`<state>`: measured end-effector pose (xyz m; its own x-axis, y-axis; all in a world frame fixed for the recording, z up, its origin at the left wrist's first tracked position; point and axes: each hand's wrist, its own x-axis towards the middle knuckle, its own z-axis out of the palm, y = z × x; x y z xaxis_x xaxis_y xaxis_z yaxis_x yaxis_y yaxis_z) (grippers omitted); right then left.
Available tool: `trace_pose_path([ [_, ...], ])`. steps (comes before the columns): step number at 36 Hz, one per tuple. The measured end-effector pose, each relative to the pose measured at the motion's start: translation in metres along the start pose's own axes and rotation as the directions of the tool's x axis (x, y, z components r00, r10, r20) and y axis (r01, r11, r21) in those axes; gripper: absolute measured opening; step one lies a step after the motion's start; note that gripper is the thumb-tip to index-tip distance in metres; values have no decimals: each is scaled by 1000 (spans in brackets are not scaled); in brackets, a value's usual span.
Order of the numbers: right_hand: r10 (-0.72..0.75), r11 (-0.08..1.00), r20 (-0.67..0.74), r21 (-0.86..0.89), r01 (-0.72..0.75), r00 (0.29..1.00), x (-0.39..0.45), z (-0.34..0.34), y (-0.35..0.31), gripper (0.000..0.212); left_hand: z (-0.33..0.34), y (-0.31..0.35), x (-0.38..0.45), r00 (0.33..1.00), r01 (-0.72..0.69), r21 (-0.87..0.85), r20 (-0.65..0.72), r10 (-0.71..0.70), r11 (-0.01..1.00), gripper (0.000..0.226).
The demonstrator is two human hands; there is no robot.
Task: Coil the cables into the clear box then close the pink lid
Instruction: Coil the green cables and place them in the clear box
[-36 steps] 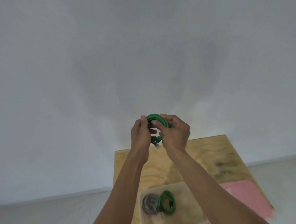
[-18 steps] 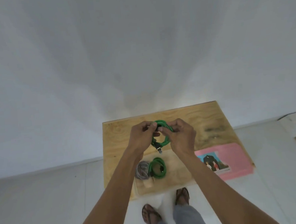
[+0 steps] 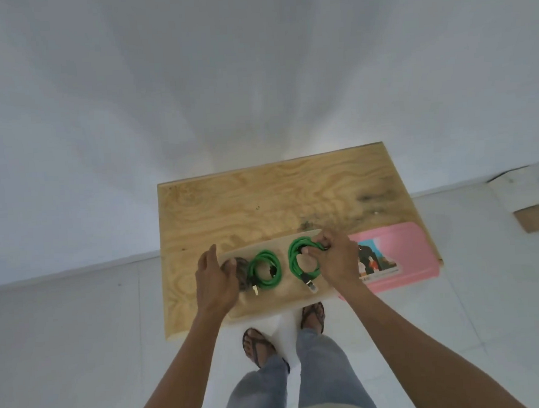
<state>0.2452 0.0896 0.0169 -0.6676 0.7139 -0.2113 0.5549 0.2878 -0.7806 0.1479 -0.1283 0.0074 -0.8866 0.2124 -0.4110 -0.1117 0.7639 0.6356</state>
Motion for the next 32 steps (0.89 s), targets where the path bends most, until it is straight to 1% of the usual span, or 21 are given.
trace_pose_path([
  [1, -8, 1000, 20, -29, 9, 1000, 1, 2, 3, 48, 3, -3, -2, 1000, 2, -2, 11, -2, 1000, 61],
  [4, -9, 996, 52, -83, 13, 999, 2, 9, 8, 33, 11, -12, -4, 999, -33, 3, 20, 32, 999, 62],
  [6, -16, 994, 72, -103, 23, 997, 3, 15, 10, 34, 14, -16, -4, 999, -48, 8, 10, 48, 999, 62],
  [8, 16, 991, 89, -132, -4, 996, 6, 22, 14, 37, 17, -19, -3, 998, -58, 19, 0, 58, 998, 62],
  [12, 40, 993, 95, -116, -29, 995, 8, 33, 20, 43, 22, -22, -3, 996, -90, 29, -2, 91, 995, 64],
  [13, 53, 992, 109, -121, -40, 993, 9, 35, 21, 41, 23, -22, -3, 995, -96, 32, -2, 96, 995, 64],
  [15, 67, 984, 137, -171, -43, 988, 9, 35, 20, 27, 24, -24, -3, 995, -99, 33, -5, 99, 995, 66],
  [16, 64, 985, 132, -169, -41, 989, 9, 35, 19, 24, 24, -25, -2, 995, -96, 33, -6, 96, 995, 66],
  [18, 54, 989, 91, -141, -41, 994, 9, 39, 22, 26, 24, -27, -2, 995, -97, 40, -8, 97, 994, 67],
  [21, 75, 975, 110, -215, -50, 991, 8, 38, 21, 9, 24, -29, -1, 994, -109, 53, -9, 110, 993, 68],
  [22, 76, 971, 121, -235, -46, 990, 9, 36, 21, 6, 24, -29, -1, 994, -108, 53, -8, 109, 993, 68],
  [27, 76, 944, 164, -330, -18, 983, 9, 35, 16, 25, 25, -29, -1, 995, -102, 51, -8, 103, 993, 69],
  [32, 66, 957, 146, -290, -22, 987, 9, 34, 10, 24, 26, -26, -1, 996, -94, 46, -4, 94, 995, 70],
])
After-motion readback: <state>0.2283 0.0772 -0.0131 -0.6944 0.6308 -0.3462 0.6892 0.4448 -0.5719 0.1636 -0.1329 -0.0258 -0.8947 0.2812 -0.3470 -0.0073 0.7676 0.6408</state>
